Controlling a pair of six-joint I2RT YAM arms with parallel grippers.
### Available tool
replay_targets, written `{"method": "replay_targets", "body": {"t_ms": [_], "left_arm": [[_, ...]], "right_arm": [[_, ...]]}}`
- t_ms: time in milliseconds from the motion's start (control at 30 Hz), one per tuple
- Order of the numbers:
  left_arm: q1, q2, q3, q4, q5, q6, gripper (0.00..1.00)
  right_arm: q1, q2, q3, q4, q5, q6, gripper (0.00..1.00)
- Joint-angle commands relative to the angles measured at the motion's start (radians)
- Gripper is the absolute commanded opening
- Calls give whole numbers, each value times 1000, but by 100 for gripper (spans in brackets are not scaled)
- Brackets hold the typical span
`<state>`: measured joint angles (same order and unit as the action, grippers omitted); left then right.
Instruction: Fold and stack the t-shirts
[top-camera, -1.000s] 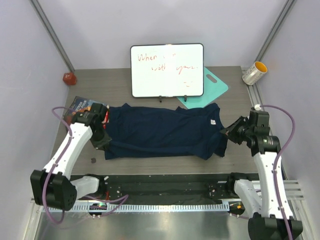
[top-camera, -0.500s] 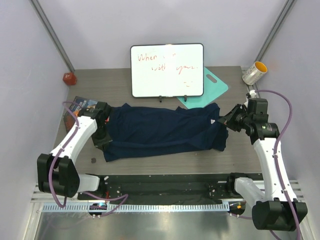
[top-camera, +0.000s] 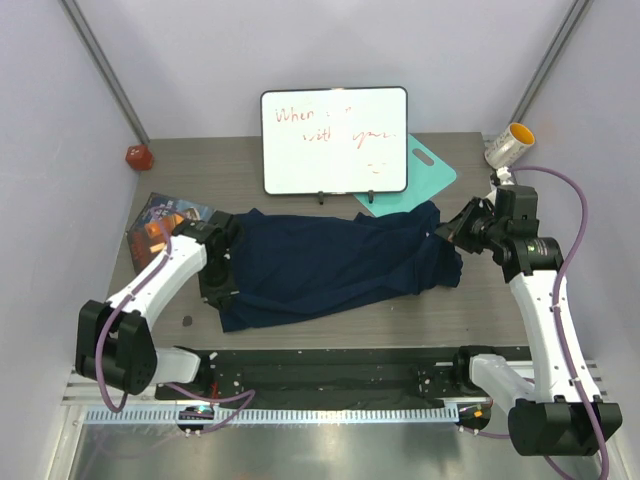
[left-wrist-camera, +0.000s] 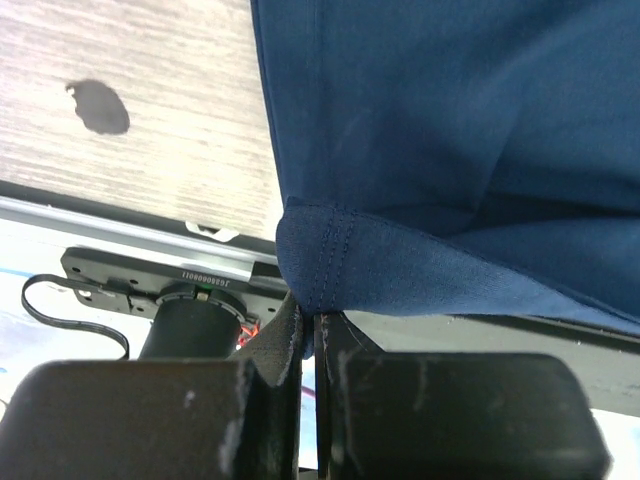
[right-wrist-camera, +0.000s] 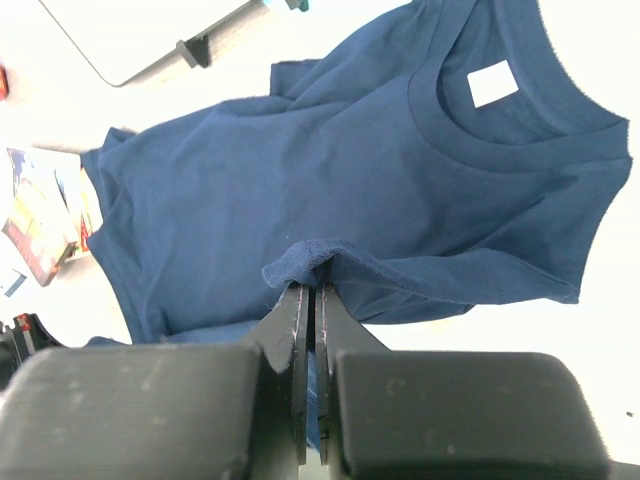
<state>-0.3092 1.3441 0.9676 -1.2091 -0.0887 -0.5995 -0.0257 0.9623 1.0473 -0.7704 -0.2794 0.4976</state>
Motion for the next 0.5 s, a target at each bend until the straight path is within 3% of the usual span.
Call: {"method": "replay_targets", "body": {"t_ms": [0,167,467], "left_arm": [[-10,-66,0,-52,29,-10,0],[-14,-138,11,-99,37,-17,0],[-71,-94,16,-112,15,-31,0]], "right_arm": [[17,-8,48,4,8,-33,1],[18,-16,80,-41,60,-67,1],[18,-31,68,-30,161,-62,1]]}}
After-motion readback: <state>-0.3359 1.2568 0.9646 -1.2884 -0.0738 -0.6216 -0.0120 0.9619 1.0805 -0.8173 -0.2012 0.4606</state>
